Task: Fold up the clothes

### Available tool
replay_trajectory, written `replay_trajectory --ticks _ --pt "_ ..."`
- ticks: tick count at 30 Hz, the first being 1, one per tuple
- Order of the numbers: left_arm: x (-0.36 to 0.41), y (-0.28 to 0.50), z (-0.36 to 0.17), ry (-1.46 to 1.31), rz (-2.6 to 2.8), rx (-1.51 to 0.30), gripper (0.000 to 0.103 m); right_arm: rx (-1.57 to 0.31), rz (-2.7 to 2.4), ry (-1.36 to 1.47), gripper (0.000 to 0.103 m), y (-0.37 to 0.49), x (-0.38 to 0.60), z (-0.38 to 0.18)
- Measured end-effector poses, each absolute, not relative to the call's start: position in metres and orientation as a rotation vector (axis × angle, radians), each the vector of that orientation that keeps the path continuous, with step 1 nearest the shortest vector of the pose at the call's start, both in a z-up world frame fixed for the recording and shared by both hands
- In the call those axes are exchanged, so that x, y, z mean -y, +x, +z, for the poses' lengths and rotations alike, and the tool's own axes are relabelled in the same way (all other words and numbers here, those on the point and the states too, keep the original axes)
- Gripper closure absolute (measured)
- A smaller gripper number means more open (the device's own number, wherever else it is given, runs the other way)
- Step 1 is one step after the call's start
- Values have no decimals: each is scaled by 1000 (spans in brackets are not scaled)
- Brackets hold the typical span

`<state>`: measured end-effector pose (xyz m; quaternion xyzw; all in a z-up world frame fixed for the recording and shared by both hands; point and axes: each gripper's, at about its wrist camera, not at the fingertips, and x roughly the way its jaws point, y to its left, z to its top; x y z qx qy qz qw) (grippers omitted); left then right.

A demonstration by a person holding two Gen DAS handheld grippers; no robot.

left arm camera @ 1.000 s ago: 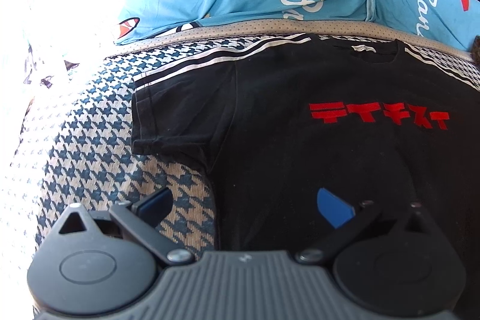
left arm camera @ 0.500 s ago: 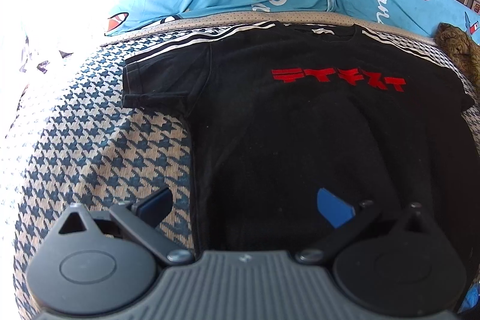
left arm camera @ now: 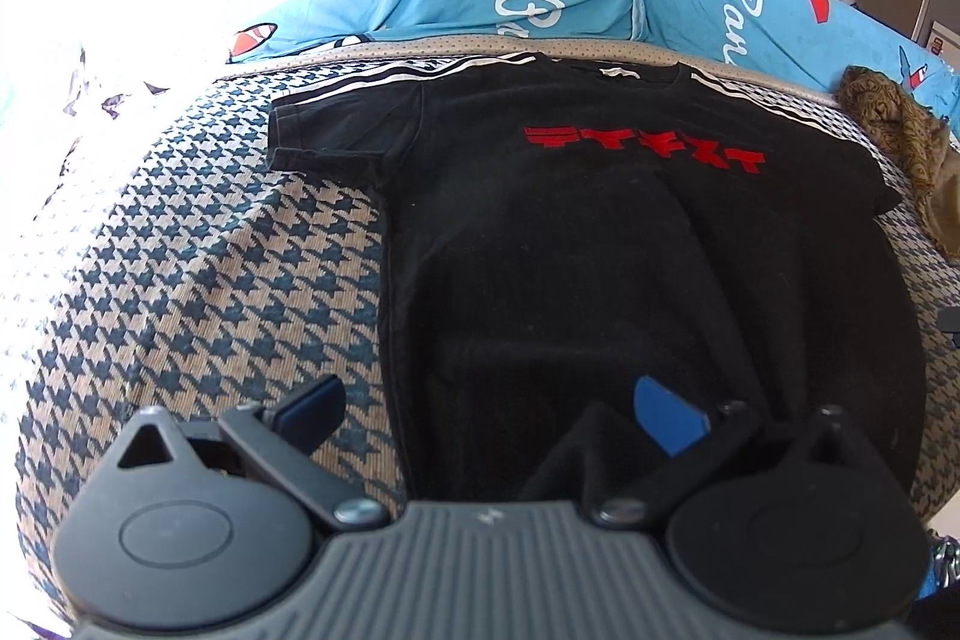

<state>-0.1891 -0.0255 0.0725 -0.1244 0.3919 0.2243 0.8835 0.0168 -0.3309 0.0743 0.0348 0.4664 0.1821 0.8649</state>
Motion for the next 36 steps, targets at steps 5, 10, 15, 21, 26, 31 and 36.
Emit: replay_trajectory --ticks 5,10,15,21,26,31,36 --pt "40 -202 74 -244 447 -797 0 -1004 429 75 68 4 328 68" --pt "52 -209 71 -226 421 -800 0 -1040 470 133 68 -6 322 58" --pt "59 -211 65 -220 421 -814 0 -1039 458 215 68 -6 320 53" --pt "58 -211 59 -223 427 -826 0 -1022 460 209 76 -7 309 52" --pt "54 -211 55 -235 433 -835 0 -1008 449 201 77 -7 304 50" --pt "52 -209 50 -238 445 -845 0 -945 416 181 78 -14 305 57" --pt "47 -212 51 -275 452 -830 0 -863 376 147 95 -23 306 68"
